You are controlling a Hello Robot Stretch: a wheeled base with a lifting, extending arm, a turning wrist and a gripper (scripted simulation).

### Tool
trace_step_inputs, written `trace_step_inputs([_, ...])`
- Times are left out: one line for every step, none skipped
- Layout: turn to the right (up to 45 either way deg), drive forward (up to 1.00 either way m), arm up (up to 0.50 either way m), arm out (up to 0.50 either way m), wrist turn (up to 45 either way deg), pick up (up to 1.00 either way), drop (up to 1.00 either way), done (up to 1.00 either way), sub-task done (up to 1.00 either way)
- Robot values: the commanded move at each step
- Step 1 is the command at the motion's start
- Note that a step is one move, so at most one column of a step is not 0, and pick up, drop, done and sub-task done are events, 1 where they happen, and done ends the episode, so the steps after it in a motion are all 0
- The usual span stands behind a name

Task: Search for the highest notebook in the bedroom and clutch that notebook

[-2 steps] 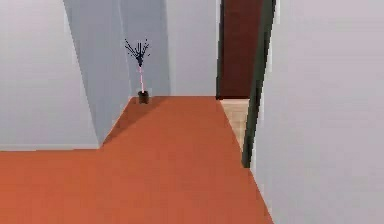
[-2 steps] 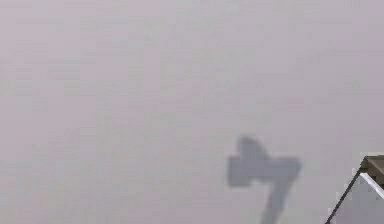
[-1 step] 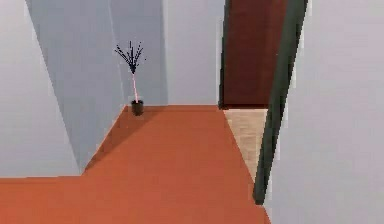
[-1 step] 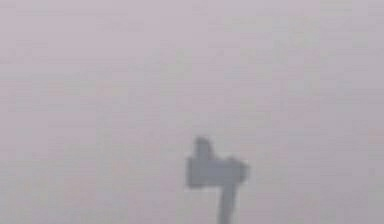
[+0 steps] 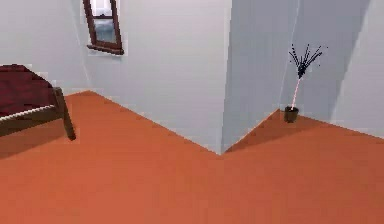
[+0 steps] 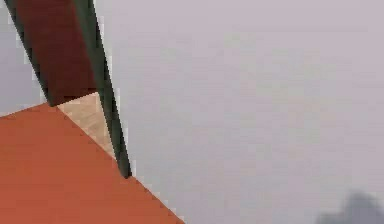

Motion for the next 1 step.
trace_step_inputs([-42.0, 0.0, 0.0, 0.0, 0.0, 0.0, 0.0, 0.0, 0.0])
